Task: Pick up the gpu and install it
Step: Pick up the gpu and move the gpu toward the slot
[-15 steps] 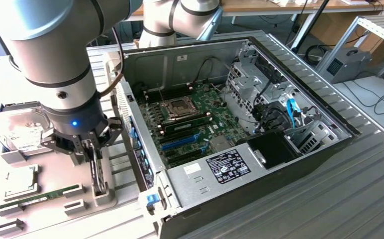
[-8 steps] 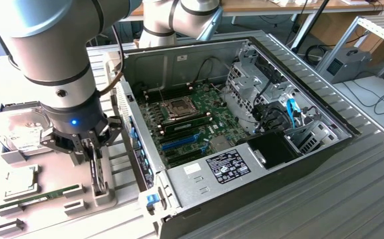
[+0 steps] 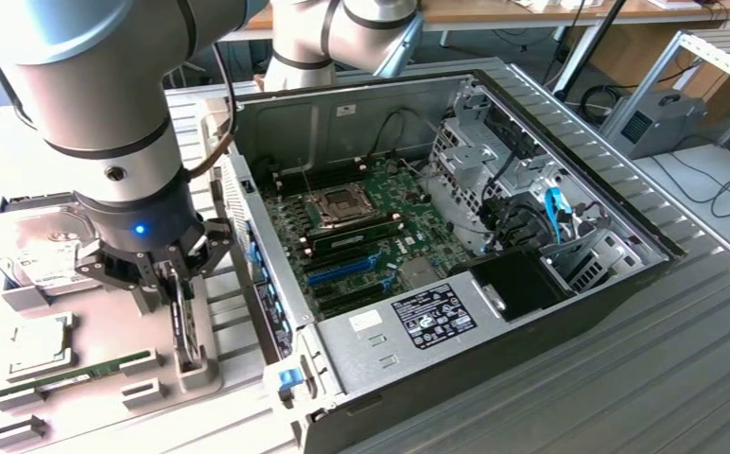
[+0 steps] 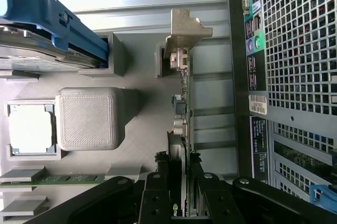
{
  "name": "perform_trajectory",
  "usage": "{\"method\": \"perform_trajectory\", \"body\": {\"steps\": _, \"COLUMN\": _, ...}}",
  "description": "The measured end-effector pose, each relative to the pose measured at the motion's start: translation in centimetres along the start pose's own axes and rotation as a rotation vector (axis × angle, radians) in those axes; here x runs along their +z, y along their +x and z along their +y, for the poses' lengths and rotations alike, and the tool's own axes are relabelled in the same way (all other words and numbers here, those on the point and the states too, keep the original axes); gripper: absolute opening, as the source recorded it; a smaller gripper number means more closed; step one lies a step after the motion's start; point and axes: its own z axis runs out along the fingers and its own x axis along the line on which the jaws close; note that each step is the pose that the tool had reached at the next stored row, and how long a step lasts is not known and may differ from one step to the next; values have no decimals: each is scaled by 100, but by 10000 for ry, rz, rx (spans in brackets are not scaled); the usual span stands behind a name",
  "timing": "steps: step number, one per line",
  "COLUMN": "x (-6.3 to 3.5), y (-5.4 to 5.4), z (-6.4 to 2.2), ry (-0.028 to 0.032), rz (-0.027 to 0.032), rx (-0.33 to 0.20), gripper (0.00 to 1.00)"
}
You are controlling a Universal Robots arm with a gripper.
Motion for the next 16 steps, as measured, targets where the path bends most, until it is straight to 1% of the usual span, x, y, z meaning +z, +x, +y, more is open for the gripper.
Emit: {"method": "perform_trajectory", "body": {"steps": 16, "x": -66, "y": -2, "z": 1, "ry": -1, "rz": 0, "rx": 0, "gripper": 26}}
